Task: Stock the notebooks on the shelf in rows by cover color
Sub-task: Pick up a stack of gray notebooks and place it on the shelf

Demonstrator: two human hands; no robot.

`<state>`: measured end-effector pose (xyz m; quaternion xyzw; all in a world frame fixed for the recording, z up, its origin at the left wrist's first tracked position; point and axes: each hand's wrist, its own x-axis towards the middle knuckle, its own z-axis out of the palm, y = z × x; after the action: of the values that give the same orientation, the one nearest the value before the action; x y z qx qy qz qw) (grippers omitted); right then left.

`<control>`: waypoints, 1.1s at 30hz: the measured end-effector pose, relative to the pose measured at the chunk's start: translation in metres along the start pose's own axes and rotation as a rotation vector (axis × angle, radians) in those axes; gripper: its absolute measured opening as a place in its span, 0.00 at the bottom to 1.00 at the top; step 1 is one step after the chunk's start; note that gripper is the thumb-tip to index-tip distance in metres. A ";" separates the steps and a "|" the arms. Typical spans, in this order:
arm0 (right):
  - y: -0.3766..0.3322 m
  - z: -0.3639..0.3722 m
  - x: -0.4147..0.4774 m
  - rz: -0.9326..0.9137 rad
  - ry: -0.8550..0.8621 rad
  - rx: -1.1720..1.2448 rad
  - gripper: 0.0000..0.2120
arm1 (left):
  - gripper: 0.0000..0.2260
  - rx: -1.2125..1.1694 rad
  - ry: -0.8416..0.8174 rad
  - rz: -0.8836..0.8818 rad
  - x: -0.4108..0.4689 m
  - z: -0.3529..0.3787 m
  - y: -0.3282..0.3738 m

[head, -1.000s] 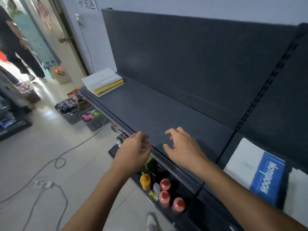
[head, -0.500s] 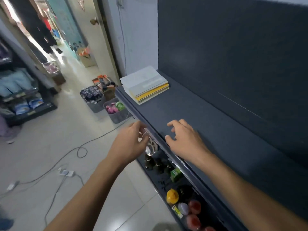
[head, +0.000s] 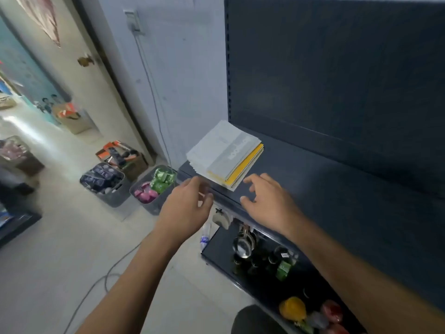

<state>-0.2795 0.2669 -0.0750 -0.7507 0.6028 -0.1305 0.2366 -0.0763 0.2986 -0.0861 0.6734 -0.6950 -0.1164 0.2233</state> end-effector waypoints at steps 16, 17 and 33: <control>-0.012 0.015 0.116 0.273 0.096 0.080 0.23 | 0.13 0.055 -0.137 0.272 0.186 0.000 -0.060; -0.012 0.015 0.120 0.293 0.104 0.087 0.23 | 0.14 0.067 -0.137 0.271 0.195 0.002 -0.062; -0.023 0.047 0.150 0.599 0.180 0.313 0.08 | 0.21 0.200 -0.302 0.132 0.253 0.025 -0.070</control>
<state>-0.2018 0.1350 -0.1163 -0.4807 0.7875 -0.2119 0.3223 -0.0245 0.0405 -0.1010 0.6201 -0.7715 -0.1315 0.0555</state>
